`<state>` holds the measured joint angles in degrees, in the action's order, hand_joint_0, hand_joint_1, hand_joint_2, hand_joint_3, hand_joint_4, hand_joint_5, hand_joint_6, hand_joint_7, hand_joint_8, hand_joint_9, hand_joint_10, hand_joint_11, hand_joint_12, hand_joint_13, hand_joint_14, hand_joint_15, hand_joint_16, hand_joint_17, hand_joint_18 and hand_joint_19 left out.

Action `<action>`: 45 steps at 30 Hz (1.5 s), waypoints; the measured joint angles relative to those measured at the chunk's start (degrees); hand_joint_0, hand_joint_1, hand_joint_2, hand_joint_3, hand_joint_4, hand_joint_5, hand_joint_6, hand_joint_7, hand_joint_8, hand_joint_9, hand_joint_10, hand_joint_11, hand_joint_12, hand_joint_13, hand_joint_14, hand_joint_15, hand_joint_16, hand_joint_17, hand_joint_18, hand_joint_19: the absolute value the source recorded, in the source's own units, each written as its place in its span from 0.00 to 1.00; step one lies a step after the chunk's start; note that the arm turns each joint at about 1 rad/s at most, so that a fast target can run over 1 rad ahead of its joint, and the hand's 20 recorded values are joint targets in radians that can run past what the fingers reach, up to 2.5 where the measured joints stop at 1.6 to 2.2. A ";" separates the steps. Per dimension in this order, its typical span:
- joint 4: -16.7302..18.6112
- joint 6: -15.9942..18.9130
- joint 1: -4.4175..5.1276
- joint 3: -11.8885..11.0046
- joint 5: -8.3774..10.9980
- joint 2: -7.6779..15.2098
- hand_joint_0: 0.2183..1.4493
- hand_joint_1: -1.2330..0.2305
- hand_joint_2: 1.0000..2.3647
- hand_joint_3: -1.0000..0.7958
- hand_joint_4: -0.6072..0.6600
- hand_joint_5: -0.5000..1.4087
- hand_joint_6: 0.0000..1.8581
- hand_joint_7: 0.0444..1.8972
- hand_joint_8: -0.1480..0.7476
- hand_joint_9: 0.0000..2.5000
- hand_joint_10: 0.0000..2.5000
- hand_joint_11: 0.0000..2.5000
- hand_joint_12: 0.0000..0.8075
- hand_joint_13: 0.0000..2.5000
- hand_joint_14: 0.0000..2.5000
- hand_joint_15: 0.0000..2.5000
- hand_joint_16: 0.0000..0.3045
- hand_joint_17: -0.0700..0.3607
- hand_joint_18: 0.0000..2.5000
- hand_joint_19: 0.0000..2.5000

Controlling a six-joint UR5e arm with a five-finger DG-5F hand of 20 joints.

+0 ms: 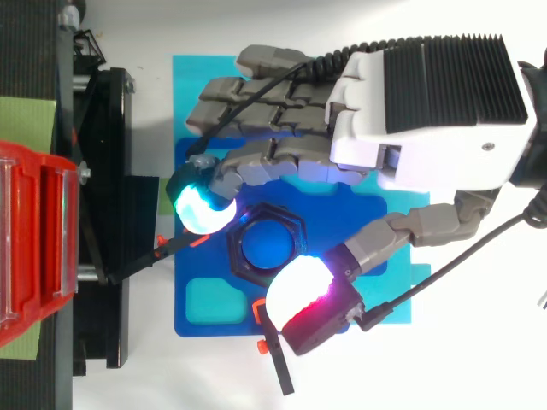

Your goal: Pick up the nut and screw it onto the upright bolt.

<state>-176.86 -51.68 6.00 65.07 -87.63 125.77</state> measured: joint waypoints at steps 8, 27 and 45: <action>-0.14 0.00 0.04 0.00 0.00 -0.01 0.15 0.64 0.00 0.28 0.60 0.15 0.27 0.31 0.45 0.07 0.00 0.00 0.29 0.00 0.00 0.00 0.10 0.31 0.00 0.00; -0.53 -2.09 -0.07 0.04 -0.32 0.00 0.15 0.63 0.00 0.28 0.70 0.20 0.27 0.43 0.50 0.23 0.00 0.00 0.29 0.11 0.00 0.00 0.09 0.31 0.03 0.00; 0.17 -2.76 -1.57 0.03 -1.91 -0.03 0.18 0.63 0.00 0.28 0.70 0.24 0.27 0.63 0.51 0.35 0.00 0.00 0.27 0.19 0.00 0.00 0.08 0.29 0.08 0.00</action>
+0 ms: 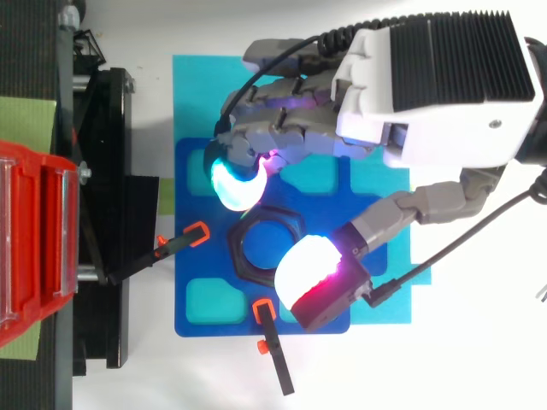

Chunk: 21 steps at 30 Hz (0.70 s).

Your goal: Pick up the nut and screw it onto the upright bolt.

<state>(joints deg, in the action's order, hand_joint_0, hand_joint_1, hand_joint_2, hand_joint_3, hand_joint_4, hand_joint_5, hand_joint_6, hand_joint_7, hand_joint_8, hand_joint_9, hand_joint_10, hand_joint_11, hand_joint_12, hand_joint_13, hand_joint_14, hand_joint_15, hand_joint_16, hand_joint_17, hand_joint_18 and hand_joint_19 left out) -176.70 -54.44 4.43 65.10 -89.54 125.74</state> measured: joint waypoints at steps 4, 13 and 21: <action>0.03 -0.38 -0.59 -0.01 -0.64 -0.03 0.19 0.63 0.00 0.28 0.65 0.27 0.27 0.70 0.50 0.40 0.00 0.00 0.26 0.22 0.00 0.00 0.07 0.28 0.09 0.00; 0.04 -1.90 -2.00 -0.01 -1.79 -0.05 0.21 0.65 0.00 0.28 0.51 0.32 0.27 0.75 0.33 0.66 0.00 0.00 0.19 0.37 0.00 0.00 0.04 0.22 0.21 0.00; 0.50 -2.12 -2.94 -0.04 -2.98 -0.05 0.19 0.67 0.00 0.28 0.70 0.24 0.27 0.51 0.51 0.49 0.00 0.00 0.32 0.30 0.00 0.00 0.08 0.29 0.14 0.00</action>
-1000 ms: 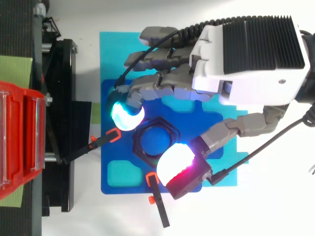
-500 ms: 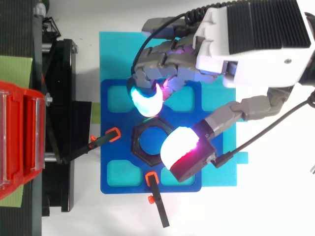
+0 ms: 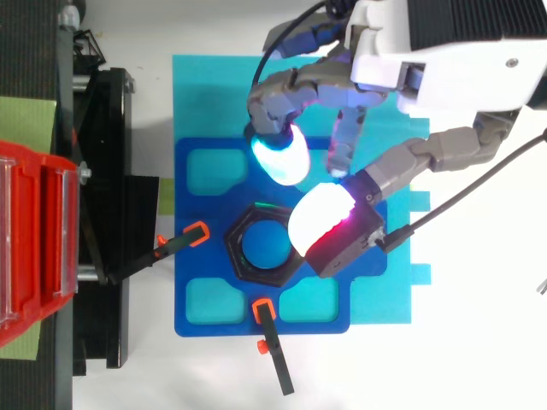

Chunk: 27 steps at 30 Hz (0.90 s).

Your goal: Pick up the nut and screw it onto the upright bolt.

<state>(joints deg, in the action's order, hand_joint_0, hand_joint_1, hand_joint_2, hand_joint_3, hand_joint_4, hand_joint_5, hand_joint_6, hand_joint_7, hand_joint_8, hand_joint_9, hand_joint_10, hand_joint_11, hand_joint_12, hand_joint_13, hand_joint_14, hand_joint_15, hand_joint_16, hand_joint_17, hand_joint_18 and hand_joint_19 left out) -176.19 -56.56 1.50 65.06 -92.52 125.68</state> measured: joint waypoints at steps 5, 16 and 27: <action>1.65 -0.04 -0.36 -0.01 -0.62 0.00 0.18 0.67 0.00 0.28 0.66 0.19 0.27 0.41 0.51 0.40 0.00 0.00 0.38 0.24 0.00 0.00 0.10 0.33 0.10 0.00; 3.80 -0.10 -0.38 -1.12 -1.17 0.01 0.16 0.66 0.00 0.28 0.57 0.17 0.27 0.29 0.37 0.15 0.00 0.00 0.43 0.00 0.00 0.00 0.17 0.43 0.00 0.00; 3.36 -0.13 1.51 -1.17 -0.78 0.05 0.16 0.62 0.00 0.28 0.53 0.14 0.27 0.26 0.34 0.01 0.00 0.00 0.38 0.00 0.00 0.00 0.15 0.39 0.00 0.00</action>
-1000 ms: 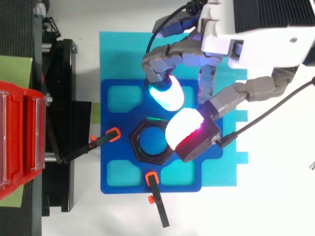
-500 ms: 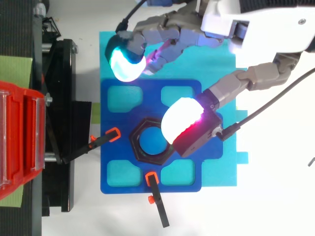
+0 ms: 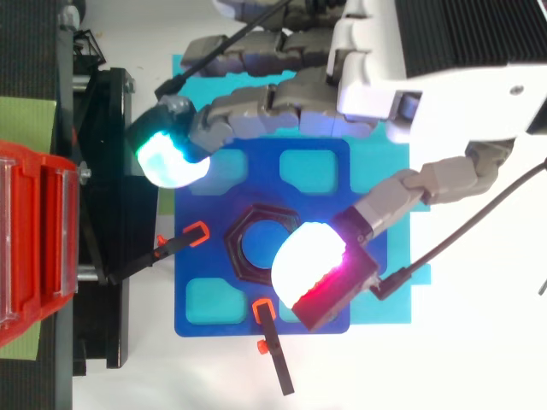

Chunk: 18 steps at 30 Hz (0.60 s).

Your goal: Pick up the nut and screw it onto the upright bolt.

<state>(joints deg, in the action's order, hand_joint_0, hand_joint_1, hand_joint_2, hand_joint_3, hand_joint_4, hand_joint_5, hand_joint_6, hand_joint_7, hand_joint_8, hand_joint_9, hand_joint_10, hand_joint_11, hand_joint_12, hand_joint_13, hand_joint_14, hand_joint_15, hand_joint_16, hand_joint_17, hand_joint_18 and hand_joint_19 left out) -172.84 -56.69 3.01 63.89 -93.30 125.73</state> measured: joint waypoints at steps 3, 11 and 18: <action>-0.61 0.06 0.46 0.00 0.03 0.00 0.16 0.61 0.00 0.28 0.54 0.13 0.27 0.27 0.36 0.00 0.00 0.00 0.37 0.00 0.00 0.00 0.13 0.37 0.00 0.00; -1.97 0.17 1.36 0.00 0.25 0.01 0.16 0.57 0.00 0.28 0.58 0.13 0.27 0.28 0.42 0.00 0.00 0.00 0.33 0.05 0.00 0.00 0.11 0.33 0.00 0.00; -2.47 0.40 1.80 0.22 0.30 -0.02 0.16 0.59 0.00 0.28 0.55 0.12 0.27 0.28 0.34 0.00 0.00 0.00 0.35 0.00 0.00 0.00 0.13 0.37 0.00 0.00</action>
<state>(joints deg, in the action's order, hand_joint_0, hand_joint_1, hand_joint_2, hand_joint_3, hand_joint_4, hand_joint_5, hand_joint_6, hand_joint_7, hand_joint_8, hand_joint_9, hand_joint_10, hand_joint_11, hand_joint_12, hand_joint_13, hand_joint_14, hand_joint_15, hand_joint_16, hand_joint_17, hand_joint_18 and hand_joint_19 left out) -175.30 -56.29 4.81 64.11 -93.01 125.71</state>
